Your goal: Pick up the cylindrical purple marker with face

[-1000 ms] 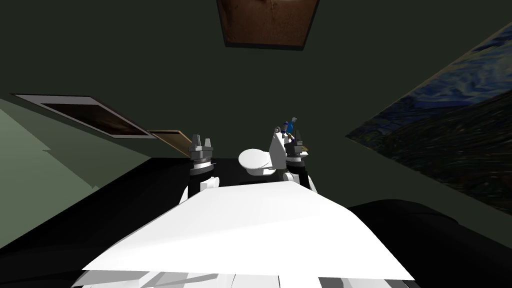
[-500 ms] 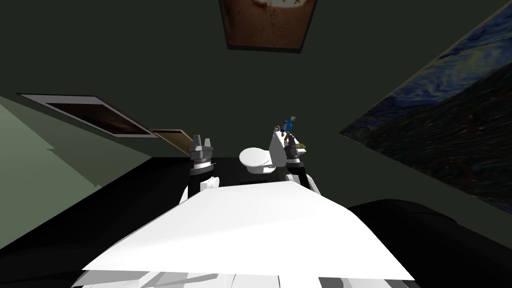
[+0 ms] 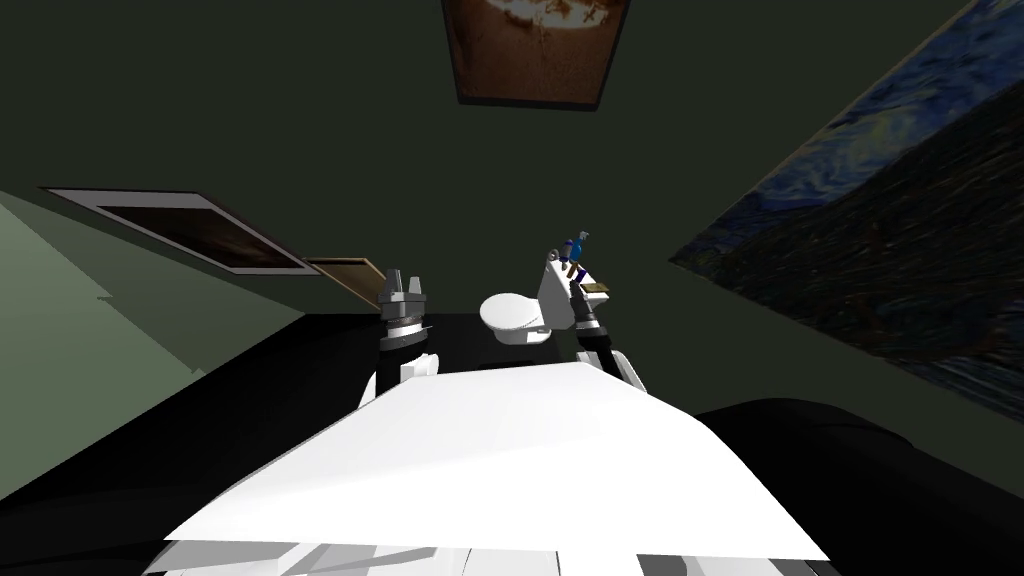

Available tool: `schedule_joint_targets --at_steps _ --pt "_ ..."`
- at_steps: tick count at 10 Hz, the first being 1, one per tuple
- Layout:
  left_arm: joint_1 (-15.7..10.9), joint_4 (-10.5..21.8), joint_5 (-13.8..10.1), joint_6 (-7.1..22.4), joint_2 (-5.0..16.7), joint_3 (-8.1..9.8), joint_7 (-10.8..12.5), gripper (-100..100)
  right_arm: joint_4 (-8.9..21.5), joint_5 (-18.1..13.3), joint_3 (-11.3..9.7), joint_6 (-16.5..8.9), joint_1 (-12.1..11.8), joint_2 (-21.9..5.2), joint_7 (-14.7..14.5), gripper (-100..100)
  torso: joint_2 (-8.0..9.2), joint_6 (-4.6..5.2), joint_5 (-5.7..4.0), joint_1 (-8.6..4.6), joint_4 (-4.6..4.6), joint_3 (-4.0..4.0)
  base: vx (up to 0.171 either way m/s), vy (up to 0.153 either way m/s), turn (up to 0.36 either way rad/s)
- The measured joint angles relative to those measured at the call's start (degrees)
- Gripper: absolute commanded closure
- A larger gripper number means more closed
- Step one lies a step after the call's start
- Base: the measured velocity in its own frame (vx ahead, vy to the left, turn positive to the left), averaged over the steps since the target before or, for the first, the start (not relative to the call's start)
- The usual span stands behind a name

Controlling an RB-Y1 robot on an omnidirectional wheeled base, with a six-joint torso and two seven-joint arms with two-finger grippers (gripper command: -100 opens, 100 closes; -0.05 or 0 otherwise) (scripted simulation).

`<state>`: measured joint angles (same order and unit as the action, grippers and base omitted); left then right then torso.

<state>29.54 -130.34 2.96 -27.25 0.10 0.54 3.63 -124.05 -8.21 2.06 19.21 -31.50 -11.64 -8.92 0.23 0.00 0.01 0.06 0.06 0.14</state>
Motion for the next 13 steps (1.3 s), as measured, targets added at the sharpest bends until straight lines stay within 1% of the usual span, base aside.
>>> schedule_joint_targets --at_steps 2,3,4,5,6,9,11,13 --pt "0.0 0.0 0.0 0.0 0.0 0.00 0.0 0 1.7 -1.6 1.0 -0.5 -0.7 -1.0 -1.8 -100 -0.06 0.00 0.01 0.02 -0.01 -0.03 -0.036 0.018 -0.020" --pt "0.0 0.0 0.0 0.0 0.0 0.00 0.0 0 3.1 -2.4 1.4 -0.4 -1.0 -1.4 -2.7 -100 -0.09 0.00 0.00 -0.01 -0.02 -0.05 -0.029 0.012 -0.030" --pt "0.0 0.0 0.0 0.0 0.0 0.00 0.0 0 4.4 -3.3 2.3 -0.5 -1.6 -2.5 -3.6 -100 -0.10 0.00 0.00 -0.04 -0.02 -0.06 -0.017 0.013 -0.032" --pt "0.0 0.0 0.0 0.0 0.0 0.00 0.0 0 5.3 -4.3 2.9 -1.3 -1.4 -3.2 -4.5 -100 -0.15 -0.01 0.00 -0.03 -0.03 -0.09 0.008 0.012 -0.035" --pt "0.0 0.0 0.0 0.0 0.0 0.00 0.0 0 6.9 -5.6 3.3 -2.0 -1.1 -4.0 -5.8 -100 -0.24 -0.01 -0.01 -0.03 -0.05 -0.14 0.028 0.010 -0.023" --pt "0.0 0.0 0.0 0.0 0.0 0.00 0.0 0 8.9 -7.8 4.7 -3.5 -1.4 -7.1 -7.6 -100 -0.39 -0.01 -0.01 -0.05 -0.08 -0.22 0.043 0.003 -0.023" --pt "0.0 0.0 0.0 0.0 0.0 0.01 0.0 0 9.9 -9.2 5.5 -4.2 -1.8 -9.2 -8.6 -100 -0.51 -0.01 -0.02 -0.10 -0.10 -0.29 0.085 -0.003 -0.021" --pt "0.0 0.0 0.0 0.0 0.0 0.00 0.0 0 10.8 -10.6 6.2 -5.6 -1.6 -11.8 -9.4 -100 -0.60 -0.02 -0.01 -0.06 -0.13 -0.35 0.099 0.010 -0.026"
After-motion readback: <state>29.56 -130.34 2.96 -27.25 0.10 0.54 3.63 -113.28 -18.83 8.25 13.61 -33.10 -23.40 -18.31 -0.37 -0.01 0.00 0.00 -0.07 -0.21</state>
